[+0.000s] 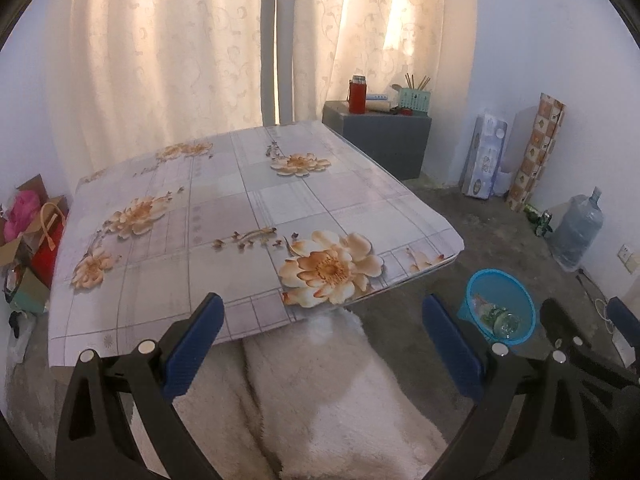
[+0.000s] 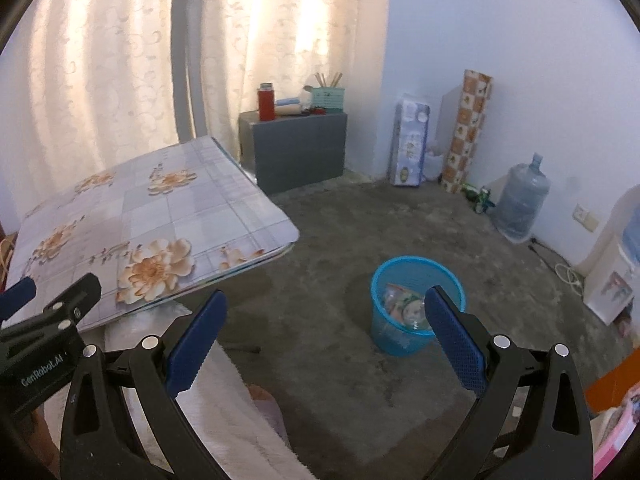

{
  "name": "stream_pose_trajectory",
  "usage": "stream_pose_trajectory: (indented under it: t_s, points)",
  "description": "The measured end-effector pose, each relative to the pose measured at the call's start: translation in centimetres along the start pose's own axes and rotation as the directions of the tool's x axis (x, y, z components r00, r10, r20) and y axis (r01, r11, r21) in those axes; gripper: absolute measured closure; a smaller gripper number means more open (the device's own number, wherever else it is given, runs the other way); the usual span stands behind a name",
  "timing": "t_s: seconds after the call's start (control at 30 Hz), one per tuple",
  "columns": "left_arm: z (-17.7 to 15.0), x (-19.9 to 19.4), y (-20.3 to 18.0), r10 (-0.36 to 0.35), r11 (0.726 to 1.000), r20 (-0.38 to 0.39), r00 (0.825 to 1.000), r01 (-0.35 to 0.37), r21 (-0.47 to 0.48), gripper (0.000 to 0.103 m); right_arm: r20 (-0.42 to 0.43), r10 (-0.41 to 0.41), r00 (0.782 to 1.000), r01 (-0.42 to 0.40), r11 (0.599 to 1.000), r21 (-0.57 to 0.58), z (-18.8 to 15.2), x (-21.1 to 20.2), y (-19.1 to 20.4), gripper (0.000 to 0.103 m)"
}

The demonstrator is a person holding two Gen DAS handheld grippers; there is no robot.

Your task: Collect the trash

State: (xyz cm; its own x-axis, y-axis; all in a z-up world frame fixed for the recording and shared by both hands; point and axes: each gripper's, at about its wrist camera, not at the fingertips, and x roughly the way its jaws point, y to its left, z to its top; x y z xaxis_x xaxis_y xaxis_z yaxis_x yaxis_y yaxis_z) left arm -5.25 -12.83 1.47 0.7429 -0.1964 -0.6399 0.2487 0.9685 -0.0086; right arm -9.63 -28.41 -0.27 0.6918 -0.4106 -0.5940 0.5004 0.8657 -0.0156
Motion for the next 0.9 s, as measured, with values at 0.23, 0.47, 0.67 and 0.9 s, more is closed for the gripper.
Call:
stream_pose_trajectory:
  t_s: [0.23, 0.47, 0.67, 0.9]
  points:
    - [-0.5, 0.3, -0.9, 0.025, 1.000, -0.026, 0.999, -0.024, 0.013, 0.006, -0.030, -0.015, 0.999, 0.015, 1.000, 0.020, -0.4, 0.4, -0.8, 0.008]
    - [-0.9, 0.7, -1.0, 0.018, 1.000, -0.060, 0.998, -0.018, 0.011, 0.006, -0.088, -0.046, 0.995, 0.051, 0.998, 0.047, -1.0, 1.3, -1.4, 0.008]
    - [-0.9, 0.6, -1.1, 0.018, 1.000, -0.059, 0.998, -0.017, 0.008, 0.006, -0.095, -0.055, 0.994, 0.060, 0.997, 0.049, -1.1, 1.2, -1.6, 0.008]
    - [-0.9, 0.8, -1.1, 0.018, 1.000, -0.059, 0.998, -0.018, 0.002, 0.006, -0.097, -0.066, 0.993, 0.071, 0.996, 0.046, -1.2, 1.0, -1.5, 0.008]
